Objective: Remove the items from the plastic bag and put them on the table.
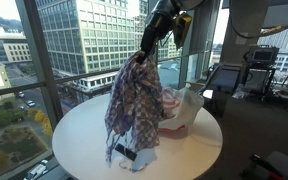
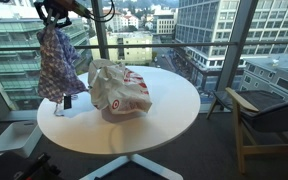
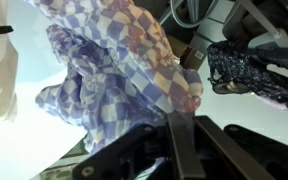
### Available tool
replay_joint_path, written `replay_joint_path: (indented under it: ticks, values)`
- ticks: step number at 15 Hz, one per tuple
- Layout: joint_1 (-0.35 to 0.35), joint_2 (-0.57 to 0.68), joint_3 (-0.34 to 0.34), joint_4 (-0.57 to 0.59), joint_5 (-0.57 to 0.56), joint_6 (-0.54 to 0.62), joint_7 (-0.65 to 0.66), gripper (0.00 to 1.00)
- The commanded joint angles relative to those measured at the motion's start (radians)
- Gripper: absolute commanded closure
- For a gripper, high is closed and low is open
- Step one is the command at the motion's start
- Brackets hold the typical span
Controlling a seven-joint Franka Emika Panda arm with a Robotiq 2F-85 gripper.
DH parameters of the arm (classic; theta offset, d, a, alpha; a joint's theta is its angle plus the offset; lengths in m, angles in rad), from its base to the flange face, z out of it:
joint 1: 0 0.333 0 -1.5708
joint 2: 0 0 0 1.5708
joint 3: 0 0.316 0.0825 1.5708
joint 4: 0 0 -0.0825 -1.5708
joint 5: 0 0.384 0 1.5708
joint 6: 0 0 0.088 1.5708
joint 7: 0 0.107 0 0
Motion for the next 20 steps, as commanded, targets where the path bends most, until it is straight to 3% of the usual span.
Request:
replay_joint_path:
  ticks: [1,4,6,10,13,14,15,20]
  values:
    - [0.079,-0.007,-0.005,-0.079,-0.035,0.171,-0.102,0.98]
    - [0.119,0.044,0.0,-0.142,-0.081,0.399,-0.147,0.98]
    - [0.132,0.081,0.001,-0.172,-0.108,0.489,-0.155,0.98]
    - [0.124,0.142,0.005,-0.233,-0.134,0.579,-0.161,0.97]
    - [0.118,0.154,0.01,-0.264,-0.173,0.56,-0.151,0.98]
    - [0.119,0.157,0.01,-0.274,-0.196,0.564,-0.15,0.85]
    - [0.117,0.157,0.01,-0.283,-0.21,0.564,-0.147,0.65]
    - [0.106,0.12,0.003,-0.278,-0.219,0.517,-0.075,0.3]
